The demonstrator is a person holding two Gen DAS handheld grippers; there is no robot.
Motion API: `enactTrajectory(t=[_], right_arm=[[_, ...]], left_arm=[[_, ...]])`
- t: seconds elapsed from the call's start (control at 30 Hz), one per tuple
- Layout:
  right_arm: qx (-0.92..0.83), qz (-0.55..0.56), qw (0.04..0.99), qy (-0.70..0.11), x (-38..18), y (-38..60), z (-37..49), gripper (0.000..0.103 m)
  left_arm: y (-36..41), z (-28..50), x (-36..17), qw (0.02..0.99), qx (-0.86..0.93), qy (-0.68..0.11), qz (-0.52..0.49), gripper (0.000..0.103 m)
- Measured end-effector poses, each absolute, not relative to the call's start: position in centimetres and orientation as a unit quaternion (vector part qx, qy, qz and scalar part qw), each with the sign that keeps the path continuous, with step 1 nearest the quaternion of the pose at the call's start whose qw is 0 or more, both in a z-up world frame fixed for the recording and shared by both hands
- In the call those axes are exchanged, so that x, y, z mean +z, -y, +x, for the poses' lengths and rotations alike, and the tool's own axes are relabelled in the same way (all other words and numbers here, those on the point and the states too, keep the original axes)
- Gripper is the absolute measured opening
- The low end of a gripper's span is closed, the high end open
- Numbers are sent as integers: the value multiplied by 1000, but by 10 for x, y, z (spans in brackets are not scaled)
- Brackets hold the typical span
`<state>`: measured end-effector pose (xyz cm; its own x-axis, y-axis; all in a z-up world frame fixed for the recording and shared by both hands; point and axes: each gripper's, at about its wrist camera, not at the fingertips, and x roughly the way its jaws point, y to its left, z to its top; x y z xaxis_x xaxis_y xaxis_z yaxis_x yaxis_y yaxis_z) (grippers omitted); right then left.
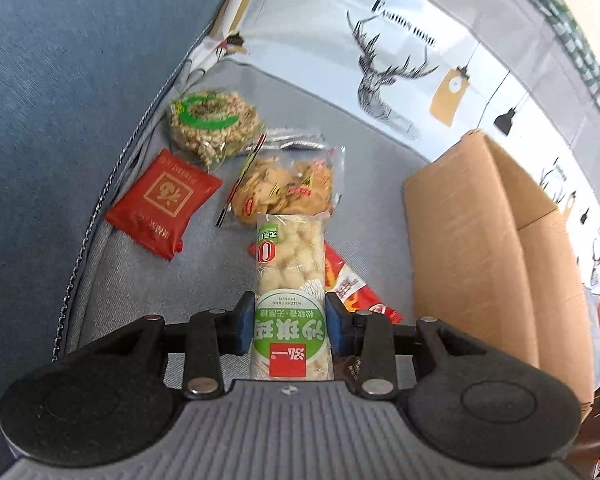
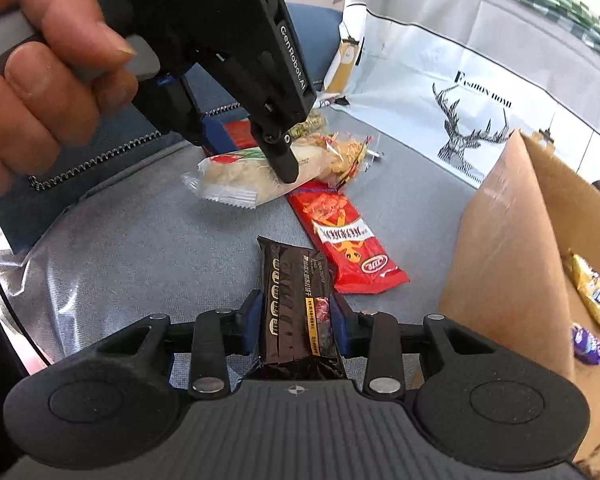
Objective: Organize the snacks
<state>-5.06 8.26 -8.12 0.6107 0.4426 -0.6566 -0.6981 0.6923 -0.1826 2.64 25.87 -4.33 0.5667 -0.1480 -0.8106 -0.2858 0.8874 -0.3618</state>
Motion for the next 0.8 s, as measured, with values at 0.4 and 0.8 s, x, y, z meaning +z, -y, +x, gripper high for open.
enactTrajectory(t=[0.4, 0.8], right_arm=[[306, -216, 904, -204, -30, -65, -65, 37], [256, -171, 945, -109, 22, -5, -58, 37]], left_arm=[[-258, 8, -11, 891, 25, -383, -241, 40], [-208, -3, 27, 942, 10, -271, -197, 40]])
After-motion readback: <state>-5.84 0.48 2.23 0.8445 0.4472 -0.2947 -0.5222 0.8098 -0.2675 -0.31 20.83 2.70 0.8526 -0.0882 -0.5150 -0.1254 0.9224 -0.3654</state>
